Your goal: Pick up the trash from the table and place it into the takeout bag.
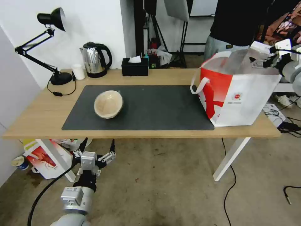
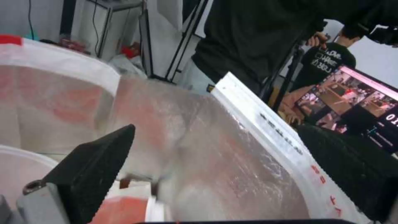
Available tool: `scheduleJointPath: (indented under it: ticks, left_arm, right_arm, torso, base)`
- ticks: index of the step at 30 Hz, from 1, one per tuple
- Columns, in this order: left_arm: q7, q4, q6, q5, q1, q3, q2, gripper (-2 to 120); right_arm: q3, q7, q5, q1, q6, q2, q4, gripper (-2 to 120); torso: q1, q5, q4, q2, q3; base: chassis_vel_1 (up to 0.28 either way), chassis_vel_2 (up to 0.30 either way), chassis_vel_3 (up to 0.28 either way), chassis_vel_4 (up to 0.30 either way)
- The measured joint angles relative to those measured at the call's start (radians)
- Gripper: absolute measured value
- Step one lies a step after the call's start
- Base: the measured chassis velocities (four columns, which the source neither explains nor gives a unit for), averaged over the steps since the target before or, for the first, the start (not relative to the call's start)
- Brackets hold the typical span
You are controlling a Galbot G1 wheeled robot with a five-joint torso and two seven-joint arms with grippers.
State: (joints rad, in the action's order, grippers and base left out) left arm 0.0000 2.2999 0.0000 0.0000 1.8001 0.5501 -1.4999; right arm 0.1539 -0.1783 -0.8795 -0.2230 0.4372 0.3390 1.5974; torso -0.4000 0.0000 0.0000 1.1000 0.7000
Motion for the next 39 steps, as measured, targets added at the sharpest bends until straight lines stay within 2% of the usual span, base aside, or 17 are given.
scheduleJointPath:
  ticks: [25, 27, 29, 31, 32, 33, 34, 36, 39]
  left_arm:
    - [0.000, 0.000, 0.000, 0.000, 0.000, 0.000, 0.000, 100]
    - [0.000, 0.000, 0.000, 0.000, 0.000, 0.000, 0.000, 100]
    - [0.000, 0.000, 0.000, 0.000, 0.000, 0.000, 0.000, 100]
    - [0.000, 0.000, 0.000, 0.000, 0.000, 0.000, 0.000, 100]
    - [0.000, 0.000, 0.000, 0.000, 0.000, 0.000, 0.000, 100]
    - [0.000, 0.000, 0.000, 0.000, 0.000, 0.000, 0.000, 100]
    - [0.000, 0.000, 0.000, 0.000, 0.000, 0.000, 0.000, 100]
    - [0.000, 0.000, 0.000, 0.000, 0.000, 0.000, 0.000, 100]
    - [0.000, 0.000, 0.000, 0.000, 0.000, 0.000, 0.000, 100]
  right_arm:
    - [0.000, -0.015, -0.041, 0.023, -0.009, 0.001, 0.025, 100]
    - [-0.022, -0.028, -0.070, 0.010, -0.038, 0.012, 0.033, 100]
    - [-0.044, -0.050, -0.100, -0.004, -0.094, 0.026, 0.043, 100]
    - [-0.105, -0.096, -0.174, -0.049, -0.270, 0.071, 0.083, 100]
    - [-0.105, -0.096, -0.174, -0.049, -0.270, 0.071, 0.083, 100]
    - [-0.131, -0.110, -0.192, -0.068, -0.328, 0.088, 0.101, 100]
    - [-0.169, -0.153, -0.208, -0.103, -0.435, 0.122, 0.142, 100]
    - [-0.221, -0.220, -0.189, -0.157, -0.546, 0.165, 0.194, 100]
    - [-0.257, -0.256, -0.158, -0.204, -0.601, 0.191, 0.234, 100]
  torso:
    - [0.000, 0.0000, 0.0000, 0.000, 0.000]
    - [0.000, 0.0000, -0.0001, 0.000, 0.000]
    - [0.000, 0.0000, -0.0002, 0.000, 0.000]
    - [0.000, 0.0000, 0.0000, 0.000, 0.000]
    - [0.000, 0.0000, 0.0000, 0.000, 0.000]
    - [0.000, 0.0000, 0.0003, 0.000, 0.000]
    - [0.000, -0.0005, 0.0002, 0.000, 0.000]
    - [0.000, -0.0003, 0.0005, 0.000, 0.000]
    - [0.000, -0.0004, 0.0004, 0.000, 0.000]
  base:
    - [0.000, 0.000, 0.000, 0.000]
    - [0.000, 0.000, 0.000, 0.000]
    - [0.000, 0.000, 0.000, 0.000]
    - [0.000, 0.000, 0.000, 0.000]
    - [0.000, 0.000, 0.000, 0.000]
    - [0.000, 0.000, 0.000, 0.000]
    - [0.000, 0.000, 0.000, 0.000]
    - [0.000, 0.000, 0.000, 0.000]
    - [0.000, 0.000, 0.000, 0.000]
